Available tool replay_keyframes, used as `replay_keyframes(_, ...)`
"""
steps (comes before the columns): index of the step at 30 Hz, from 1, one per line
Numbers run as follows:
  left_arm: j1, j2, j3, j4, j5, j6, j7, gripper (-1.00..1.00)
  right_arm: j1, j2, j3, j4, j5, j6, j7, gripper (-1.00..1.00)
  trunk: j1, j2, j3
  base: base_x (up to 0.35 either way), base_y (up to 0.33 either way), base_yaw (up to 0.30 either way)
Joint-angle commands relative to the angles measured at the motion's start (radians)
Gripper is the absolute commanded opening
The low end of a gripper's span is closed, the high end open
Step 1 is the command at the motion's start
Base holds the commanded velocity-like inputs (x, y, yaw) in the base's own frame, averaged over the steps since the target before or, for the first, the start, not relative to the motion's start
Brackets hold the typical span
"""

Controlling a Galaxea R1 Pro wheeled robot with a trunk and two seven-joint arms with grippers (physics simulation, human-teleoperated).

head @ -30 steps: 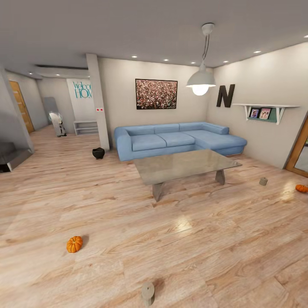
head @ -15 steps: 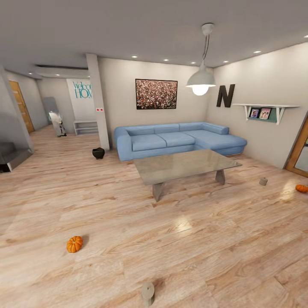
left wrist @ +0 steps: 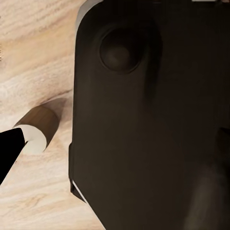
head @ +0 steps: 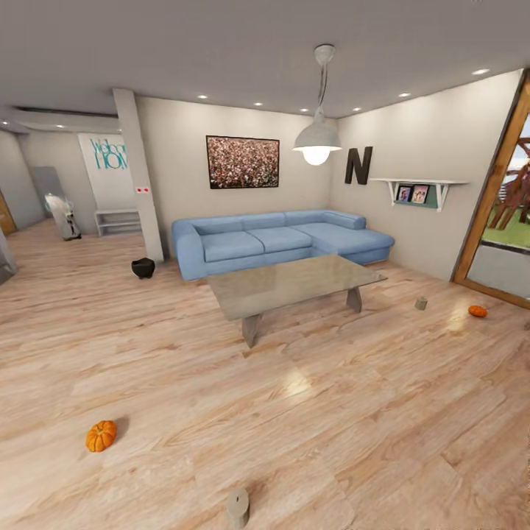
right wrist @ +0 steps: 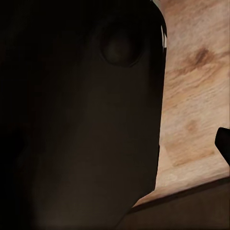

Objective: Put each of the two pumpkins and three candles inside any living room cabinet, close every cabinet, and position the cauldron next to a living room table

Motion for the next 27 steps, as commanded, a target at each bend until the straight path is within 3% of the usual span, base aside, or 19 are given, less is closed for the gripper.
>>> replay_keyframes(1, 0.0, 0.0, 0.005, 0.0, 0.007, -0.008, -0.001, 1.0, -0.001, 0.0, 0.0, -0.002, 0.0, -0.001, -0.001, 1.0, 0.0, 0.0, 0.0, 0.0, 0.0, -0.18)
replay_keyframes(5, 0.0, 0.002, 0.006, 0.0, 0.016, -0.027, -0.001, 1.0, -0.002, 0.0, 0.0, -0.021, 0.0, 0.0, -0.001, 1.0, 0.0, 0.0, 0.002, 0.0, 0.0, -0.144)
replay_keyframes(13, 0.0, 0.004, 0.006, 0.0, 0.087, -0.041, 0.001, 1.0, -0.003, 0.001, 0.004, -0.072, 0.002, 0.002, -0.006, 1.0, 0.0, 0.0, 0.003, 0.0, 0.0, -0.034)
replay_keyframes(27, 0.0, 0.005, 0.007, 0.0, 0.1, -0.042, 0.001, 1.0, -0.005, 0.002, 0.009, -0.194, 0.002, 0.008, -0.002, 1.0, 0.0, 0.0, 0.003, 0.0, 0.0, -0.001)
